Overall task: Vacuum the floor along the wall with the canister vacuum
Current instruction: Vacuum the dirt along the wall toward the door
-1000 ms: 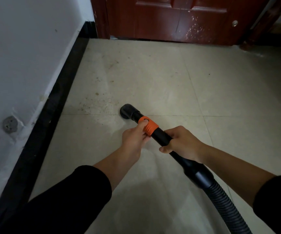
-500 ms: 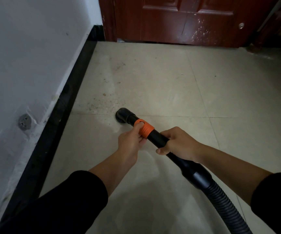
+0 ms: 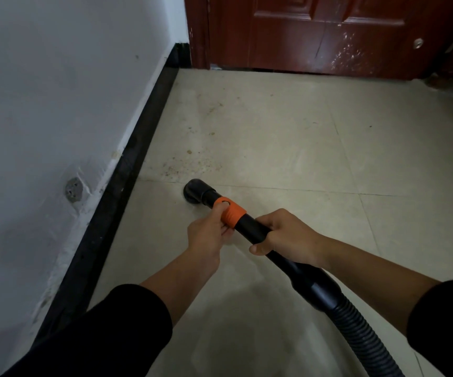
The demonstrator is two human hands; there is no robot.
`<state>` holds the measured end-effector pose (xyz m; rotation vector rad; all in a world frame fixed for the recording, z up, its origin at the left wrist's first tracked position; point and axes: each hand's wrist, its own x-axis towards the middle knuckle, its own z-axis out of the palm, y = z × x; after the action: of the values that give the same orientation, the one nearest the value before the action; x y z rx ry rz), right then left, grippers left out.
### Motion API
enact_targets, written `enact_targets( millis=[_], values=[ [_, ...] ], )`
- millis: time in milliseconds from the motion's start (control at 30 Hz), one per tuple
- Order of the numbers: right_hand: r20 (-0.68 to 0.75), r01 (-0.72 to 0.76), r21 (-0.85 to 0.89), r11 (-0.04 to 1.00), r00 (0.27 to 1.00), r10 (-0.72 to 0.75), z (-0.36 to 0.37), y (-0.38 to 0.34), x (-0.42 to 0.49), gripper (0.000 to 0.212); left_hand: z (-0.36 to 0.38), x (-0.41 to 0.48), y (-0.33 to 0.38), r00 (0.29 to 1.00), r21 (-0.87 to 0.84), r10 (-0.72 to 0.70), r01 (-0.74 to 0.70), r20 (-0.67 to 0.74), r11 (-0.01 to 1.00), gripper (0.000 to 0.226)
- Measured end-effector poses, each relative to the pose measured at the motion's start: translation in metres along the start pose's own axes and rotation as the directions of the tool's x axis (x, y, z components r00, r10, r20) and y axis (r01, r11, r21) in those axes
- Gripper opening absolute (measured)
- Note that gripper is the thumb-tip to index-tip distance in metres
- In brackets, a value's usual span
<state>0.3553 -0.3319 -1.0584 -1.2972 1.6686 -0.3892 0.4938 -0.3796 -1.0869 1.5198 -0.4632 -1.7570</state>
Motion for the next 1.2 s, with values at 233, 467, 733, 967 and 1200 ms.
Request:
enact_targets(
  millis=[233,467,733,967,1200],
  values=[
    [0.031,0.024,0.003,1.000,0.999,-0.024,0.013,-0.007,0.005,0.016,-0.014,-0.006,0.002,0.995,-0.043,0.032,-0.036,-0.098,0.998,0.016],
    [0.083,0.045,-0.008,0.999,0.996,-0.044,0.022,-0.015,0.005,0.020,-0.025,-0.009,0.003,0.980,-0.057,0.061,-0.072,-0.188,0.996,0.013],
    [0.134,0.058,-0.016,0.998,0.989,-0.055,0.029,-0.019,0.005,0.012,-0.039,-0.017,0.002,0.976,-0.079,0.080,-0.098,-0.205,0.992,0.010],
    [0.157,0.095,-0.030,0.995,0.984,-0.090,0.041,-0.033,0.014,0.028,-0.049,-0.011,0.009,0.954,-0.087,0.082,-0.111,-0.290,0.990,0.012],
    [0.138,0.138,-0.063,0.988,0.982,-0.129,0.055,-0.046,0.035,0.025,-0.060,0.014,0.018,0.928,-0.120,0.071,-0.122,-0.365,0.985,0.026]
  ],
)
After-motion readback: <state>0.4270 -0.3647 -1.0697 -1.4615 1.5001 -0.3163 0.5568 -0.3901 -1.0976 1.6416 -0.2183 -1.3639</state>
